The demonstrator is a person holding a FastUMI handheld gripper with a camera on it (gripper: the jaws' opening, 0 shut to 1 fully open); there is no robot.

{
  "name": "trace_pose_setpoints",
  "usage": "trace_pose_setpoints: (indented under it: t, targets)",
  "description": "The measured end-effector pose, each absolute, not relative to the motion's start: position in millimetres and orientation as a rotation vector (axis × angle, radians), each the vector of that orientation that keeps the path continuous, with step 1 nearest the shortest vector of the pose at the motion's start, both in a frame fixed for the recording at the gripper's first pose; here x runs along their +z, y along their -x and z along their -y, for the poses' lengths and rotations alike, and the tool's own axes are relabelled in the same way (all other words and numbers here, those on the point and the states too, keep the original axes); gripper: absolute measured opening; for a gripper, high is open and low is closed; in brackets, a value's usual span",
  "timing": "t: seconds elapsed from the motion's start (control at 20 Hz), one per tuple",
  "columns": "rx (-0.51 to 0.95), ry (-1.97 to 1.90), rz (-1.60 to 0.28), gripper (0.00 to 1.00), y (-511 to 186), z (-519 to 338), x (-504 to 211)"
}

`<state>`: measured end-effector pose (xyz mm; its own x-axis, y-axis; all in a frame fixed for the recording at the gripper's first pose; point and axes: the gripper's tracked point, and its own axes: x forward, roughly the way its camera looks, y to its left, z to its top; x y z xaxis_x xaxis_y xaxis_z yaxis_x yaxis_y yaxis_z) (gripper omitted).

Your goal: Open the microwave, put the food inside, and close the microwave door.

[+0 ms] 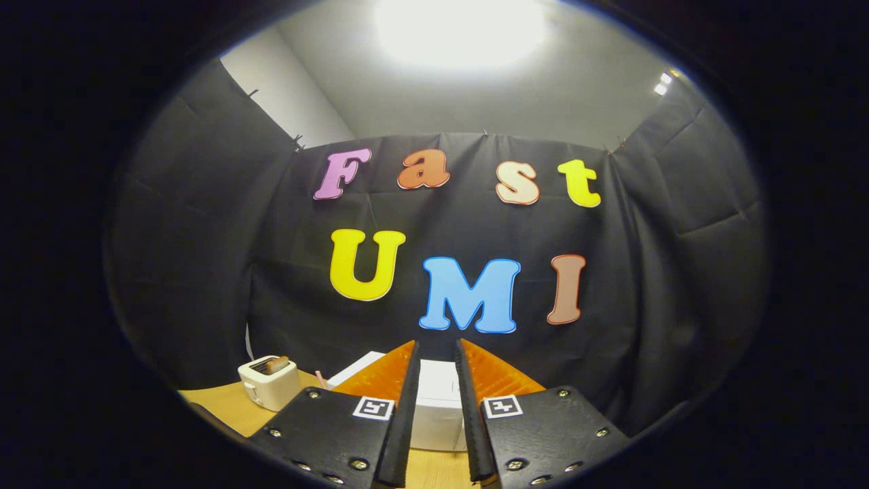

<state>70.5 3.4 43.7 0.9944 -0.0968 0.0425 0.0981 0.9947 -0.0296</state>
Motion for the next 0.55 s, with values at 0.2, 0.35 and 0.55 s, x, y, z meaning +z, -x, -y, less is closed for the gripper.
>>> trace_pose_setpoints:
  t: [0.2, 0.35, 0.55]
  targets:
    - [-0.109, -0.049, 0.040, 0.98, -77, 1, 40]
    - [-0.087, -0.065, -0.015, 0.97, -80, 4, 28]
    - [-0.116, -0.005, -0.017, 0.98, -82, 11, 25]
